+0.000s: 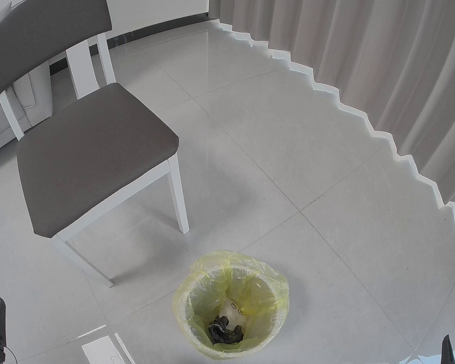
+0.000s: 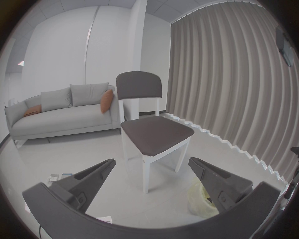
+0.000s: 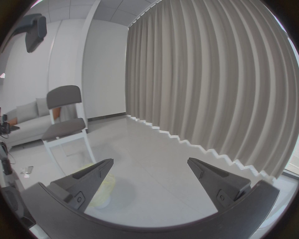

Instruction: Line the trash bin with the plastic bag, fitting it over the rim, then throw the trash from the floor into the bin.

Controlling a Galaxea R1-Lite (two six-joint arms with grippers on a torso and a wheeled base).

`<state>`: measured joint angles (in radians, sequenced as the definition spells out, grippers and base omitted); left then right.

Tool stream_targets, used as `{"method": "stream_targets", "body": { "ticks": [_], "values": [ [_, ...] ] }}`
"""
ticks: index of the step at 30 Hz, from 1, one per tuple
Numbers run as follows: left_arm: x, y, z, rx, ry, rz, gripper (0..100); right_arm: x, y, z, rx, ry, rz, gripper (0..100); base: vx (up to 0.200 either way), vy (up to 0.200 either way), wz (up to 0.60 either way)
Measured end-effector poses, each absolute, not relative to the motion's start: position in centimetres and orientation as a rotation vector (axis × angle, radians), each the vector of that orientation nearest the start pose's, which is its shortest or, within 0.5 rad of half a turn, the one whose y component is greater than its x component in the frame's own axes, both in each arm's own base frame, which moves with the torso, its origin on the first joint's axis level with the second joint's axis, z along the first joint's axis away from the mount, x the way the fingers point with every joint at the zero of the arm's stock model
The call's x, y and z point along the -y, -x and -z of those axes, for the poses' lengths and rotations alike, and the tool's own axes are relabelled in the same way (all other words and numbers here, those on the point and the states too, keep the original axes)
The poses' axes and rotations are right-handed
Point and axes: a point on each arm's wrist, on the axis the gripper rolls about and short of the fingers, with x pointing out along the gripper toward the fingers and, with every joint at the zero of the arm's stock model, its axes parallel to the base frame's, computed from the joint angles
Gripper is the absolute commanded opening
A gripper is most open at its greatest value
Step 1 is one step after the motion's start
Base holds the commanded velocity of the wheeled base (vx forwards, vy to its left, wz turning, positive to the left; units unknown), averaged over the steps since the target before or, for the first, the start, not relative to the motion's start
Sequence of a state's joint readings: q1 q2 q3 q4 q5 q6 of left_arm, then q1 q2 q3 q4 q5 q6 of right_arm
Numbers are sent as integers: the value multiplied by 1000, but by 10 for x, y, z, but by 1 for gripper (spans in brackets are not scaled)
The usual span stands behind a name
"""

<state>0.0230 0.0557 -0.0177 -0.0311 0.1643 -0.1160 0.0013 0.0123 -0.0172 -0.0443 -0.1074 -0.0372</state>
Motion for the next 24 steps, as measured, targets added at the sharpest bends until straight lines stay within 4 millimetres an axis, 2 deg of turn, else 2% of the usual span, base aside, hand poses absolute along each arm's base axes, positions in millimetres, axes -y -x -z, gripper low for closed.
{"method": "stream_targets", "body": {
  "ticks": [4, 8, 17, 24],
  "values": [
    [-2, 22, -81, -17, 80, -117, 100, 2, 23, -85, 47, 36, 99, 100, 0, 0, 0],
    [-1, 23, -80, -15, 50, -63, 100, 0, 23, -85, 46, 33, 15, 100, 0, 0, 0],
    [-1, 23, -80, -2, 35, -34, 100, -2, 23, -82, 15, 30, -96, 100, 0, 0, 0],
    [-1, 23, -80, -2, 34, -32, 100, -4, 24, -83, 12, -90, -171, 100, 0, 0, 0]
  ]
}}
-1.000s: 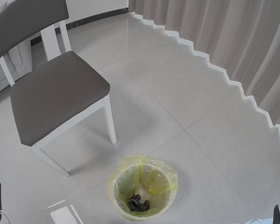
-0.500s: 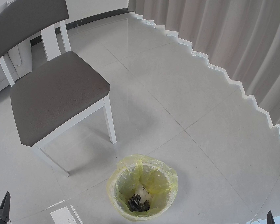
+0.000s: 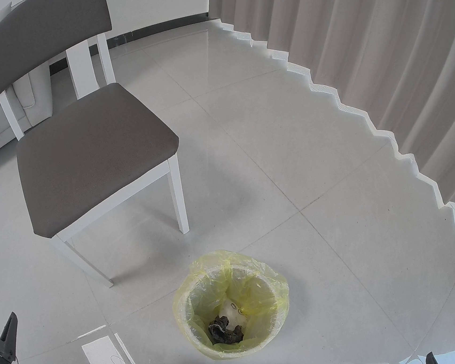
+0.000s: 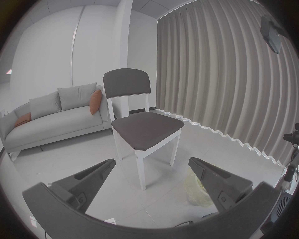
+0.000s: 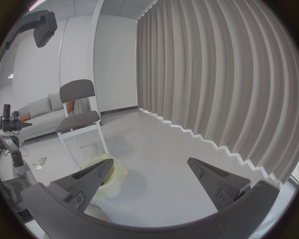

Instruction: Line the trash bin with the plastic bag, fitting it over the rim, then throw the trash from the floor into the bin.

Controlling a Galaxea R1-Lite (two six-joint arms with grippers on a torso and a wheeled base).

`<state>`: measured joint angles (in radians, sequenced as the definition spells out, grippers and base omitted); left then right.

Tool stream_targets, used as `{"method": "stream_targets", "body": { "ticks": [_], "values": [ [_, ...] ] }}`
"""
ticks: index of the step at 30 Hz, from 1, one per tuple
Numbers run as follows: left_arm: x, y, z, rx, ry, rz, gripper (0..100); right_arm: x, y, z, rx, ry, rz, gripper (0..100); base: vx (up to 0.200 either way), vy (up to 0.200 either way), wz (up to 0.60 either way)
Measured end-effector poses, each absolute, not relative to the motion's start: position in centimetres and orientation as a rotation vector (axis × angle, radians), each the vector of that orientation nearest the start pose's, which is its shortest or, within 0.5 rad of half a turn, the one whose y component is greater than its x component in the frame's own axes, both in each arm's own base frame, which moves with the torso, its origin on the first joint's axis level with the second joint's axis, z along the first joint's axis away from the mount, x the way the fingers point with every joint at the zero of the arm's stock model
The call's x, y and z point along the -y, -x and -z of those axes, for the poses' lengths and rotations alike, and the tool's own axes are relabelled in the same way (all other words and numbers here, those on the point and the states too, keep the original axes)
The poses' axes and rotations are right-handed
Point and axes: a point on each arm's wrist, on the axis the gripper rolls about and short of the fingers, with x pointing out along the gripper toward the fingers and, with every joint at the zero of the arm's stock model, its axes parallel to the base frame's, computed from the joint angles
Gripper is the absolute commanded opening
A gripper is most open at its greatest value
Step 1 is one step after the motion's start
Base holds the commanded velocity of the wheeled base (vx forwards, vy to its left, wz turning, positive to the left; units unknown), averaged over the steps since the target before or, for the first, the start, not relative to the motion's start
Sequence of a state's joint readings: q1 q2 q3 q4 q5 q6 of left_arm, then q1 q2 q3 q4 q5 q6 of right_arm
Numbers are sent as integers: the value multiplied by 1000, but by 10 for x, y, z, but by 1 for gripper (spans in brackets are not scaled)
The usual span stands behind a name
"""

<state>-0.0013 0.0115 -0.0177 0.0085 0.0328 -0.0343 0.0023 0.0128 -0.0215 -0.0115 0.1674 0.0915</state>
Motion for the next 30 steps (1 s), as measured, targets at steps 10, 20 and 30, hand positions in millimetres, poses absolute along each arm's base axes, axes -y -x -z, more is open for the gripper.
{"method": "stream_targets", "body": {
  "ticks": [10, 20, 30],
  "values": [
    [-1, 23, -80, 1, 40, -35, 100, -4, 24, -83, 21, -9, -172, 100, 0, 0, 0],
    [-1, 23, -81, 6, 19, -34, 100, 0, 23, -84, 39, -31, 12, 100, 0, 0, 0],
    [-1, 23, -81, 6, 14, -33, 100, 0, 23, -81, 4, 0, -10, 100, 0, 0, 0]
  ]
}}
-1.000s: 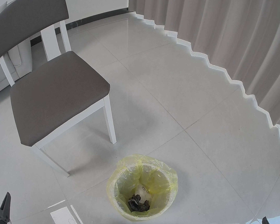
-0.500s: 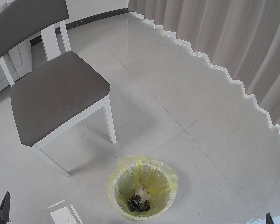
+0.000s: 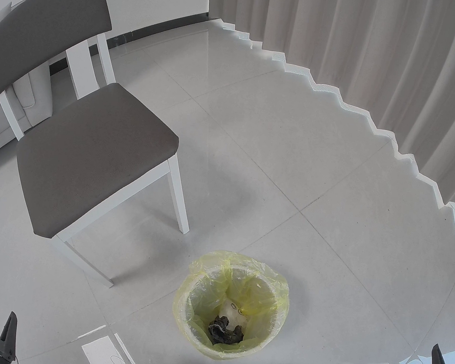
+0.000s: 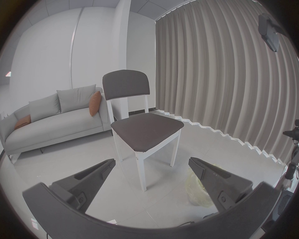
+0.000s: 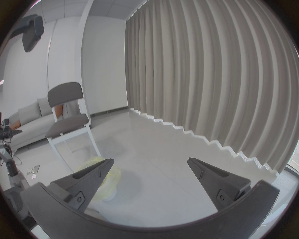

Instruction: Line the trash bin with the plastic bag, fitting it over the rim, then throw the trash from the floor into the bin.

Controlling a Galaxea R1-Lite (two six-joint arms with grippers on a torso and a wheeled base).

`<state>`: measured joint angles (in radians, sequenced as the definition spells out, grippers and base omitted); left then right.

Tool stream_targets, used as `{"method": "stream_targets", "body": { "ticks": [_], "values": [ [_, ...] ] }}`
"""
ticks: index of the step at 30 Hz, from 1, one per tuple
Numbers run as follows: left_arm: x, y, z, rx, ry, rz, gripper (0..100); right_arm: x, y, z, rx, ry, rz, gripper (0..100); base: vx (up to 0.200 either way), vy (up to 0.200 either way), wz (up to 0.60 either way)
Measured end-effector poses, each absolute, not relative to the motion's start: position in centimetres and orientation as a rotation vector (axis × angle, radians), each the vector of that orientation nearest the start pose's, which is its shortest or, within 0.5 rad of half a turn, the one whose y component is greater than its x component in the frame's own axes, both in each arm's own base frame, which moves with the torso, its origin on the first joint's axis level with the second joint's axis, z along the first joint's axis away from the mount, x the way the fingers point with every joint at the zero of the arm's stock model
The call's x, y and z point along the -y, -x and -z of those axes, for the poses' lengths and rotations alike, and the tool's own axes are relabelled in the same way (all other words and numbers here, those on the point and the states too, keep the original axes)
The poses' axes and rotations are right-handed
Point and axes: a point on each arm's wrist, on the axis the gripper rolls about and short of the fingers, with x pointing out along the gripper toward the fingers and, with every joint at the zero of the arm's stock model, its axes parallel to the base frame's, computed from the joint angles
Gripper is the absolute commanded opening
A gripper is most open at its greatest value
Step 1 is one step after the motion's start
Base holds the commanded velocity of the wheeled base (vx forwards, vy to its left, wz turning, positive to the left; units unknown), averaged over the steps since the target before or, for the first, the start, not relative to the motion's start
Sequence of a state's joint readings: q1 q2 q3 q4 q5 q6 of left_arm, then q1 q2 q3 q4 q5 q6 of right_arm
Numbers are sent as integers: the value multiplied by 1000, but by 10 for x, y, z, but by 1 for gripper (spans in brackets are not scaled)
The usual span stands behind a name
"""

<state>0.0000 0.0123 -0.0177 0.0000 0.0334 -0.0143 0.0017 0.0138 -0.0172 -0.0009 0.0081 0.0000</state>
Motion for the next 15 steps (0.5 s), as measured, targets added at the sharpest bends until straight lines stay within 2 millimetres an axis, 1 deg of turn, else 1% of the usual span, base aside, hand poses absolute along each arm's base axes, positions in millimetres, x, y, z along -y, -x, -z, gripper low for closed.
{"method": "stream_targets", "body": {
  "ticks": [10, 15],
  "values": [
    [-1, 23, -81, 4, 12, -27, 100, 0, 23, -81, 7, -7, 5, 100, 0, 0, 0],
    [-1, 23, -80, 3, 13, -27, 100, 0, 23, -81, 6, -2, 5, 100, 200, 0, 0]
  ]
}}
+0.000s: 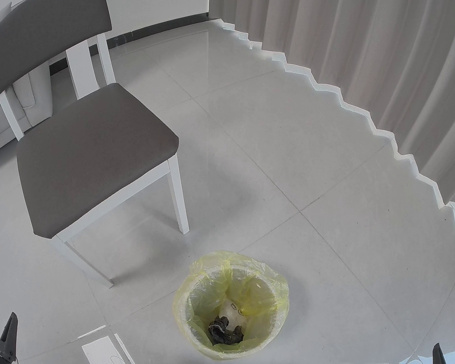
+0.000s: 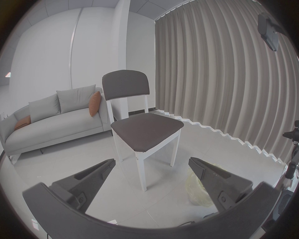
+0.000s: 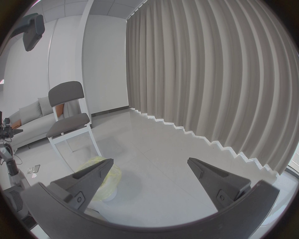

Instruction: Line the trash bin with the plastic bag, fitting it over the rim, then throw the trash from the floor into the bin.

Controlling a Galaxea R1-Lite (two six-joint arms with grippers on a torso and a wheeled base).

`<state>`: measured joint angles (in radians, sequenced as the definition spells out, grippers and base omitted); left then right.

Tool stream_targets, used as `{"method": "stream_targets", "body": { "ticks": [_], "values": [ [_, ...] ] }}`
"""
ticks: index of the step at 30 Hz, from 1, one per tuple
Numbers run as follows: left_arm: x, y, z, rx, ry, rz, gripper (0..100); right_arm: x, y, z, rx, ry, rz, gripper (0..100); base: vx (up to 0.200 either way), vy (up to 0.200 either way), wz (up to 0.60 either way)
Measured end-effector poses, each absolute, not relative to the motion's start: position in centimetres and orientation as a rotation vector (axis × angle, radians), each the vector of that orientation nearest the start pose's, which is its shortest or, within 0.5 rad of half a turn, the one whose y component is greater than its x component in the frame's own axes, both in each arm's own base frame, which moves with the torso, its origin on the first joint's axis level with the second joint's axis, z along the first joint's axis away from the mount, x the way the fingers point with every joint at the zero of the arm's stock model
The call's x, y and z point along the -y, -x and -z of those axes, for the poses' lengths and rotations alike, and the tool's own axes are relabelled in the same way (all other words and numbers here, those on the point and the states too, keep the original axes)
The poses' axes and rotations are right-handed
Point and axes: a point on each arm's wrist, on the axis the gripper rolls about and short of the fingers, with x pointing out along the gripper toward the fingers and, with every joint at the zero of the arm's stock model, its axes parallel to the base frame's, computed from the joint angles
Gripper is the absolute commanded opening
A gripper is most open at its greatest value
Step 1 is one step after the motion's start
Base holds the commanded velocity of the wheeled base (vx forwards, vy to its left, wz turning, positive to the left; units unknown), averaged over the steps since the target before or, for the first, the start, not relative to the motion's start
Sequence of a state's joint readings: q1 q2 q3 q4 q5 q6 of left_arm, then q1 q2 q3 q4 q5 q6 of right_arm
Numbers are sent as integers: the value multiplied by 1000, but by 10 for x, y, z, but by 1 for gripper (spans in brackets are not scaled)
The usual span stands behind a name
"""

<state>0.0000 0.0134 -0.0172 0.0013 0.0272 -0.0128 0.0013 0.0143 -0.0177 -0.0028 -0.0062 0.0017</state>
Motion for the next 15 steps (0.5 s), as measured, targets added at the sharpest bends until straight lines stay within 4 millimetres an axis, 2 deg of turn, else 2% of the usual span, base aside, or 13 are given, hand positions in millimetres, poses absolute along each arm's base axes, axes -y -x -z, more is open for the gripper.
{"method": "stream_targets", "body": {
  "ticks": [4, 15],
  "values": [
    [-1, 23, -81, 4, 13, -27, 100, 0, 23, -81, 6, -10, 5, 100, 200, 0, 0],
    [-1, 23, -81, 3, 14, -30, 100, 0, 23, -81, 6, -9, 7, 100, 0, 0, 0]
  ]
}}
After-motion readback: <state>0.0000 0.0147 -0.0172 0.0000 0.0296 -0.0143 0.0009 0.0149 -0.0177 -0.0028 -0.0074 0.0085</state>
